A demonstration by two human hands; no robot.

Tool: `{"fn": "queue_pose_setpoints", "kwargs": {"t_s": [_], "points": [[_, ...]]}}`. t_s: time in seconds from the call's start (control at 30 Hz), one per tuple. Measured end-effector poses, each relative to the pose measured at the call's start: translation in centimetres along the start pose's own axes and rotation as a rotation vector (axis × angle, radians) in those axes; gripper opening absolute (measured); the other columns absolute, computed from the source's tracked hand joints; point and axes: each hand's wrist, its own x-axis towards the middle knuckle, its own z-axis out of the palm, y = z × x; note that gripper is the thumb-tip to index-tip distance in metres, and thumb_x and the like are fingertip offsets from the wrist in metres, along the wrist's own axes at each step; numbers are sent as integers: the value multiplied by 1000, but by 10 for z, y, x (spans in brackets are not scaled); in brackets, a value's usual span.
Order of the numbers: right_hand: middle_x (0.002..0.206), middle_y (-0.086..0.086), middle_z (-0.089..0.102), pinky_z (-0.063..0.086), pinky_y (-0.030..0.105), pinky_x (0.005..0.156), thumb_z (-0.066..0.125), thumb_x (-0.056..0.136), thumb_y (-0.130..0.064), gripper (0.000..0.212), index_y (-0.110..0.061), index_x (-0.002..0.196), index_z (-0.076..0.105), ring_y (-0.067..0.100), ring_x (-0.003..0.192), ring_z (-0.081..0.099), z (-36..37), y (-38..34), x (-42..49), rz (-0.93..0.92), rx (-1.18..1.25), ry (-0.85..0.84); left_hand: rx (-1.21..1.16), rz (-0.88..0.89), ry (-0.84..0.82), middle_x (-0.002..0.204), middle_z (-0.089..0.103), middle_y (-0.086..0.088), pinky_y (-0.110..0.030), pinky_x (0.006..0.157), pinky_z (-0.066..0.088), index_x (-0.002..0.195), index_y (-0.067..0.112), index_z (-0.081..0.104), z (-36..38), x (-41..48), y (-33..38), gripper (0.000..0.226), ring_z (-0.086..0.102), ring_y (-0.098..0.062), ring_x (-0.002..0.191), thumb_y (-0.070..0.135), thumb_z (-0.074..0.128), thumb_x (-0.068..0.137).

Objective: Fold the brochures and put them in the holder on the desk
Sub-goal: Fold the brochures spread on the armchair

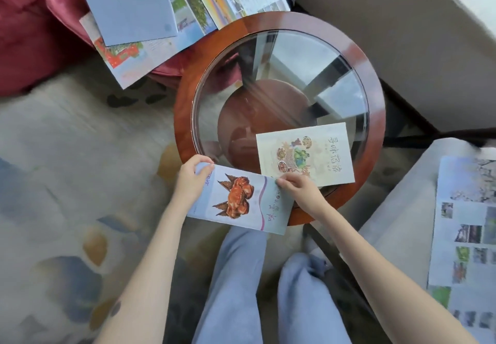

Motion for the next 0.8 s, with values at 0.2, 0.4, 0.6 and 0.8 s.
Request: {"fn": "queue_pose_setpoints", "kwargs": {"t_s": [0.2, 0.4, 0.6, 0.8], "points": [[91, -3, 65, 42, 27, 76, 51, 94, -31, 25, -12, 86, 66, 13, 90, 58, -31, -1, 10, -10, 3, 85, 42, 58, -9, 80, 55, 20, -17, 62, 36, 84, 24, 57, 25, 19, 29, 9, 52, -1, 75, 22, 54, 91], [73, -6, 55, 35, 24, 66, 52, 94, -26, 25, -10, 77, 61, 10, 73, 49, -66, -16, 32, -64, -50, 123, 58, 153, 11, 84, 55, 17, -21, 69, 36, 86, 24, 57, 39, 50, 56, 5, 52, -8, 84, 22, 55, 91], [69, -9, 52, 34, 21, 61, 53, 94, -23, 23, -16, 71, 54, 3, 67, 46, -91, -35, 49, -98, -129, 215, 91, 202, 33, 88, 56, 10, -29, 78, 41, 91, 19, 60, 54, 68, 73, 8, 53, -14, 86, 22, 52, 92], [93, 6, 59, 38, 32, 71, 50, 93, -29, 23, -12, 94, 66, 20, 88, 51, -55, -17, 28, -68, -272, 467, 201, 269, 133, 105, 51, -4, -18, 80, 32, 99, 15, 64, 58, 56, 70, 15, 47, -12, 95, 17, 52, 91]]}}
